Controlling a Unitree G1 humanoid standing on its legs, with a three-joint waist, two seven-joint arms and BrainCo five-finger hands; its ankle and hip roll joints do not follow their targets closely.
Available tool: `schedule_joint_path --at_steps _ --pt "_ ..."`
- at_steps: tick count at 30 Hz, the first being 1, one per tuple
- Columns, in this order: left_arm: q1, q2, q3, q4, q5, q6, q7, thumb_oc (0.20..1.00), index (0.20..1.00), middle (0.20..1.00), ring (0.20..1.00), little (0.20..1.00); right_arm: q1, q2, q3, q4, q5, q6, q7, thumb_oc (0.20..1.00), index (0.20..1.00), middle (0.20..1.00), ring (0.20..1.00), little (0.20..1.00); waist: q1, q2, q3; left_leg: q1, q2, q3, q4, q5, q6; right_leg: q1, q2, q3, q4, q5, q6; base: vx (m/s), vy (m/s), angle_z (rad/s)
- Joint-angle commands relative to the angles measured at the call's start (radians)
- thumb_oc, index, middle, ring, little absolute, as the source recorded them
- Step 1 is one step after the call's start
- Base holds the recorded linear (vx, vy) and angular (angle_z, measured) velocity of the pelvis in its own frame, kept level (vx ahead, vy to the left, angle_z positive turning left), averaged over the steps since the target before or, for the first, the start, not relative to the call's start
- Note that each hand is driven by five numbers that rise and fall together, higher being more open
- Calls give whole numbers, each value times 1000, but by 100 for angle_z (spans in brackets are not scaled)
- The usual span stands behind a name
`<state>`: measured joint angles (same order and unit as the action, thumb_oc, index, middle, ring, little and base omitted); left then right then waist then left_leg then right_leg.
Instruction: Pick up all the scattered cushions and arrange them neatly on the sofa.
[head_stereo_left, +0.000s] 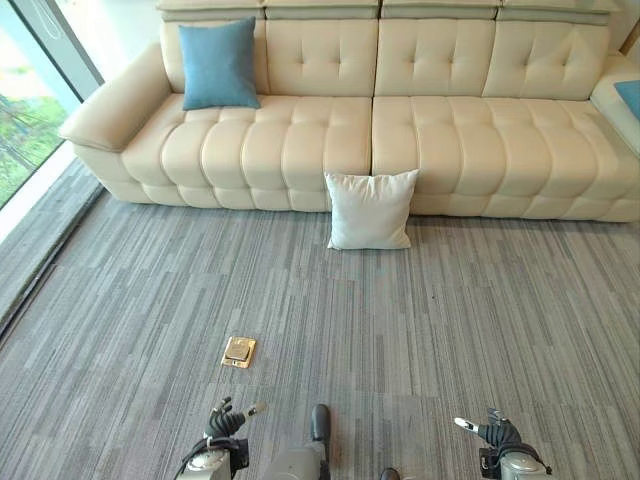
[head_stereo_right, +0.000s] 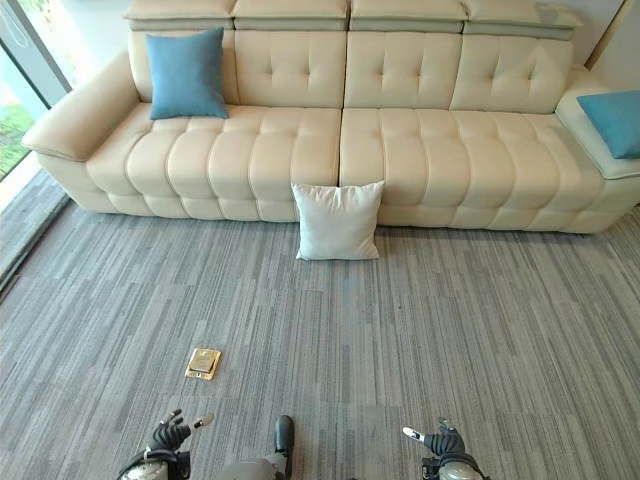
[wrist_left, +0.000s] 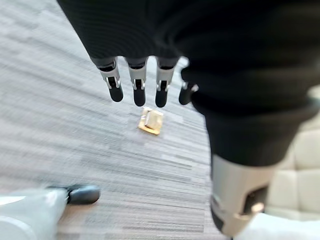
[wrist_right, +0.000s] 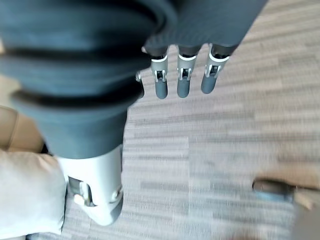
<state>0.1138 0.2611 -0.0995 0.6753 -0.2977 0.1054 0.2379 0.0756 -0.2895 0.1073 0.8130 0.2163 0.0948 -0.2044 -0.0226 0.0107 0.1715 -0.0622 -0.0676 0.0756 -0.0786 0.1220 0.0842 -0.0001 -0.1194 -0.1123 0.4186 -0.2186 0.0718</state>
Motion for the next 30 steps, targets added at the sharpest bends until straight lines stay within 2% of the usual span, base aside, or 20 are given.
schedule_joint_path --at_steps 1,3,4,5,6,8,12,15,16,17,19,20,21,22,25,26,27,28,29,30 --pt "-23 53 -1 -60 20 -29 12 1000 1000 1000 1000 1000 -69 -27 -9 -2 -16 -17 -8 1000 1000 1000 1000 1000 27 -40 35 42 3 -2 20 -92 -32 8 -13 29 91 276 11 223 243 -16" --pt "-25 60 -4 -80 22 -25 9 1000 1000 1000 1000 1000 -73 -26 -10 5 -18 -13 -12 1000 1000 1000 1000 1000 18 -25 58 79 9 5 11 -109 -23 -87 -3 36 184 254 -5 283 190 -16" --pt "-37 65 -4 -87 19 -30 6 1000 1000 1000 1000 1000 -78 -26 -7 12 -18 -11 -12 1000 1000 1000 1000 1000 12 -6 77 126 23 17 -6 -124 -28 -158 17 -6 125 181 -18 264 106 -23" --pt "-38 65 -4 -87 19 -30 6 1000 1000 1000 1000 1000 -79 -26 -7 12 -18 -11 -12 1000 1000 1000 1000 1000 12 -5 76 126 25 17 -6 -123 -28 -158 18 -6 123 183 -19 388 61 -34" --pt "-42 64 5 -86 13 -32 4 1000 1000 1000 1000 1000 -84 -26 -9 15 -18 -9 -13 1000 1000 1000 1000 1000 14 4 84 164 36 39 -9 -148 -37 -172 16 -63 -14 164 -15 319 -31 -22" --pt "-43 63 16 -85 18 -32 -4 1000 1000 1000 1000 1000 -89 -27 -15 18 -22 -5 -8 1000 1000 1000 1000 1000 12 5 86 202 42 55 -9 -174 -55 -161 50 -63 -260 219 18 398 -92 -21" --pt "-42 68 33 -104 40 -36 -20 1000 1000 1000 1000 1000 -81 -34 -38 4 -38 6 -5 1000 1000 1000 1000 1000 0 -4 70 261 42 59 -9 -200 -83 -181 70 -33 -506 306 65 363 -153 -27" --pt "-30 64 28 -114 47 -38 -27 1000 1000 1000 1000 1000 -66 -37 -40 -2 -46 4 2 1000 1000 1000 1000 1000 -5 2 54 289 53 39 6 -200 -92 -150 68 -41 -493 298 58 411 -197 -2" --pt "-22 50 31 -110 32 -40 -28 1000 1000 1000 1000 1000 -61 -45 -40 -6 -40 1 6 1000 1000 1000 1000 1000 -11 6 38 306 74 46 71 -201 -109 -123 76 -47 -478 309 31 503 -259 26" --pt "-22 49 31 -109 32 -41 -28 1000 1000 1000 1000 1000 -61 -45 -40 -7 -40 1 6 1000 1000 1000 1000 1000 -12 7 38 304 75 44 74 -203 -110 -122 77 -48 -478 309 30 485 -280 27" --pt "-25 28 30 -96 0 -40 -25 1000 1000 1000 1000 1000 -67 -56 -36 -2 -29 -3 8 1000 1000 1000 1000 1000 -18 19 32 257 99 39 257 -130 -141 -83 91 -53 -461 276 -4 322 -240 23" --pt "-25 28 30 -96 0 -40 -25 1000 1000 1000 1000 1000 -67 -56 -36 -2 -29 -3 8 1000 1000 1000 1000 1000 -18 19 32 257 99 39 257 -130 -141 -83 91 -53 -461 276 -4 317 -327 22" --pt "-29 12 22 -81 -30 -41 -24 1000 1000 1000 1000 1000 -73 -69 -33 3 -15 -6 4 1000 1000 1000 1000 1000 -9 12 51 134 102 15 508 -77 -150 -40 95 -53 -461 245 -42 356 -379 15" --pt "-37 3 14 -74 -53 -47 -15 1000 1000 1000 1000 1000 -75 -77 -30 14 -9 -8 -1 1000 1000 1000 1000 1000 4 3 72 74 106 15 620 -56 -148 -3 97 -56 -459 215 -67 355 -380 15" --pt "-43 1 6 -66 -52 -46 -18 1000 1000 1000 1000 1000 -79 -80 -25 30 -10 -4 -1 1000 1000 1000 1000 1000 13 -4 86 12 96 17 621 -85 -140 23 91 -54 -458 197 -76 296 -212 -39" --pt "-40 1 0 -63 -47 -40 -19 1000 1000 1000 1000 1000 -78 -76 -22 29 -4 -2 0 1000 1000 1000 1000 1000 18 -16 90 -47 82 19 544 -120 -124 52 83 -51 -465 185 -76 199 -91 -15" --pt "-40 1 0 -63 -47 -40 -19 1000 1000 1000 1000 1000 -77 -76 -22 29 -4 -2 0 1000 1000 1000 1000 1000 18 -18 90 -42 80 19 540 -119 -124 54 81 -51 -465 183 -75 524 -130 1" --pt "-27 -2 -8 -62 -39 -31 -19 1000 1000 1000 1000 1000 -71 -73 -10 29 -14 1 0 1000 1000 1000 1000 1000 22 -22 83 -37 61 1 316 -129 -111 87 79 -60 -467 157 -68 478 -43 -18" --pt "-21 -4 -13 -58 -33 -27 -18 1000 1000 1000 1000 1000 -66 -71 -3 28 -21 3 0 1000 1000 1000 1000 1000 21 -18 76 -28 64 -14 194 -92 -117 104 82 -67 -467 143 -67 560 -38 -12" --pt "-18 -5 -15 -57 -27 -24 -20 1000 1000 1000 1000 1000 -61 -70 -3 25 -24 5 0 1000 1000 1000 1000 1000 19 -14 72 -25 67 -24 147 -66 -123 111 83 -70 -465 135 -70 235 -1 -20"
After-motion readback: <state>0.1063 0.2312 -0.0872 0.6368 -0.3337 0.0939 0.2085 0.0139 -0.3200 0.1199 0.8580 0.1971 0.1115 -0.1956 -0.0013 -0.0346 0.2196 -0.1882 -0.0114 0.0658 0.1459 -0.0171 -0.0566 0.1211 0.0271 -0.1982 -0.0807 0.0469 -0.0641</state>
